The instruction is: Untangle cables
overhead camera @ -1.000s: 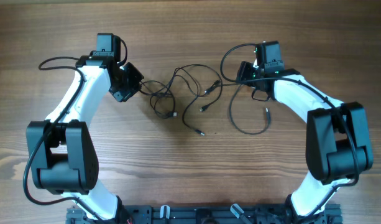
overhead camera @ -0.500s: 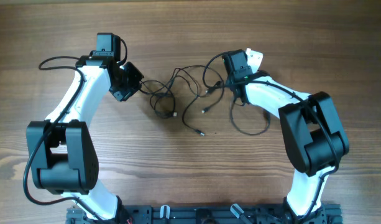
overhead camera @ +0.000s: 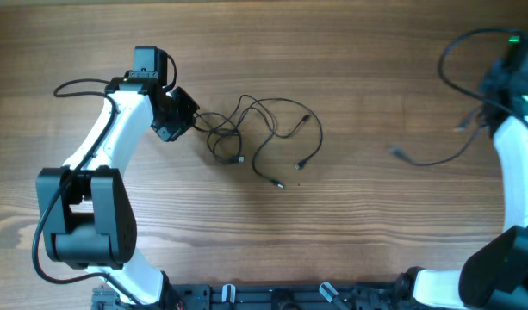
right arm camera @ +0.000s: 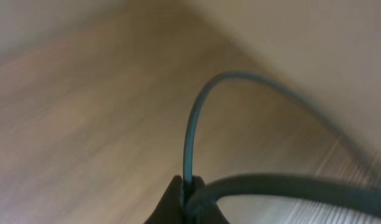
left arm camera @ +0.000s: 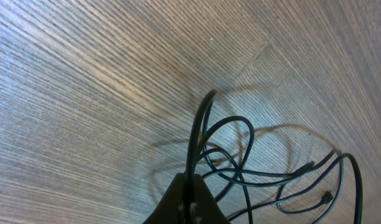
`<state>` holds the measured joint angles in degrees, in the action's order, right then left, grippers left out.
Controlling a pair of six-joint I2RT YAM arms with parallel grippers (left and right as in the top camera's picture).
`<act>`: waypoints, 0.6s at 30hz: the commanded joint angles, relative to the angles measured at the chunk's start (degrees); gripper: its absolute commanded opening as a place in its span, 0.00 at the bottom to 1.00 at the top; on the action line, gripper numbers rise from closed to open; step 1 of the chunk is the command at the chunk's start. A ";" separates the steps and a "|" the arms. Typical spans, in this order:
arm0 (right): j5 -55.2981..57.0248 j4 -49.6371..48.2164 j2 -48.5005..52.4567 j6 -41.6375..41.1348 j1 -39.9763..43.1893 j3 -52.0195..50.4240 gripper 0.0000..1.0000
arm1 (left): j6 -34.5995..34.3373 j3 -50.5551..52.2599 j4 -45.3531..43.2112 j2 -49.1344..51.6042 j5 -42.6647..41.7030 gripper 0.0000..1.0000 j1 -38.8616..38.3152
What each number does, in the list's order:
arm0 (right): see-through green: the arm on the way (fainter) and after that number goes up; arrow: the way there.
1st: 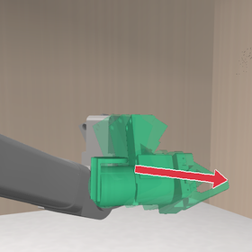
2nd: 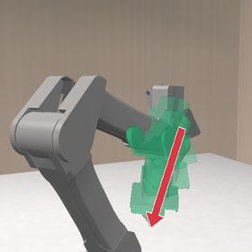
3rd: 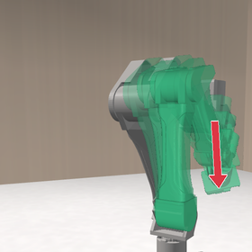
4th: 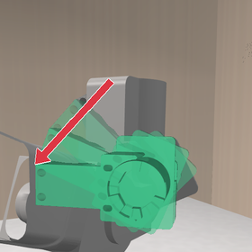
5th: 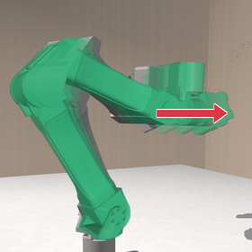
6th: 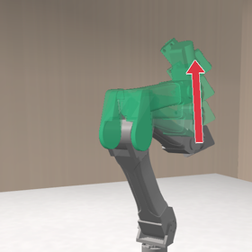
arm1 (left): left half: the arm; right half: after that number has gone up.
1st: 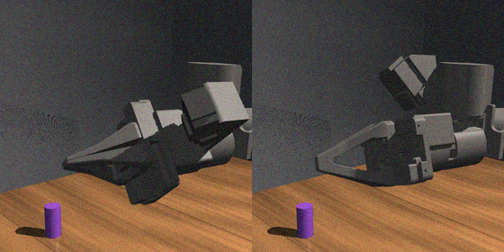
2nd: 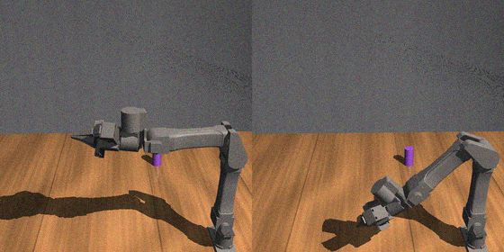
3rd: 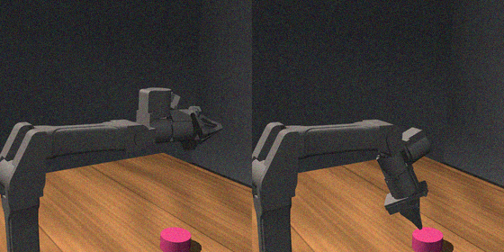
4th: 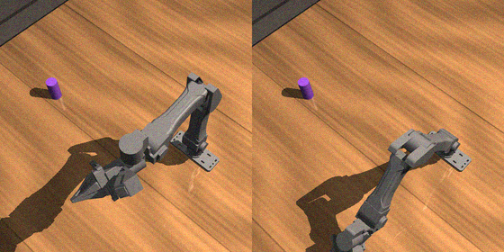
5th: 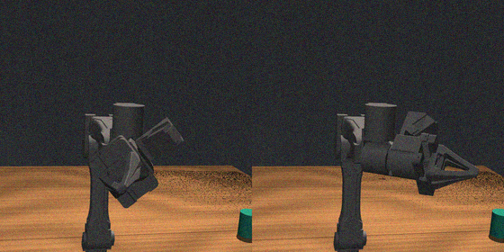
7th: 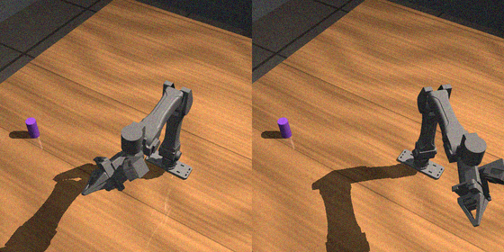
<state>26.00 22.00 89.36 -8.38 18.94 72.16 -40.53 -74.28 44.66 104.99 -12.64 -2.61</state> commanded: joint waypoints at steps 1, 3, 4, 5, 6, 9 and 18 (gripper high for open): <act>4.55 -9.31 0.96 14.86 8.04 0.26 0.05 | 1.14 0.46 0.02 -0.85 0.74 0.04 -0.17; 13.55 -18.86 0.17 19.43 12.92 0.28 0.04 | 1.14 0.46 0.02 -0.85 0.74 0.04 -0.17; 13.60 -22.84 -0.42 25.03 14.32 0.28 0.04 | 1.11 0.46 0.00 -0.85 0.74 0.04 -0.17; 13.40 -26.56 -0.76 30.25 15.34 0.28 0.04 | 1.11 0.46 -0.04 -0.85 0.74 0.04 -0.17; 13.42 -29.53 -0.79 34.10 15.69 0.28 0.05 | 1.11 0.46 -0.04 -0.85 0.74 0.04 -0.17; 3.13 -22.27 -0.48 24.15 16.22 -0.26 0.05 | 1.11 0.46 -0.07 -0.85 0.74 0.04 -0.17; -18.84 -13.53 19.43 7.91 22.58 -0.50 0.04 | 1.11 0.46 -0.07 -0.85 0.74 0.04 -3.78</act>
<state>12.73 8.82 106.08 5.26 39.83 71.75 -40.53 -74.15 44.66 104.99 -12.40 -4.97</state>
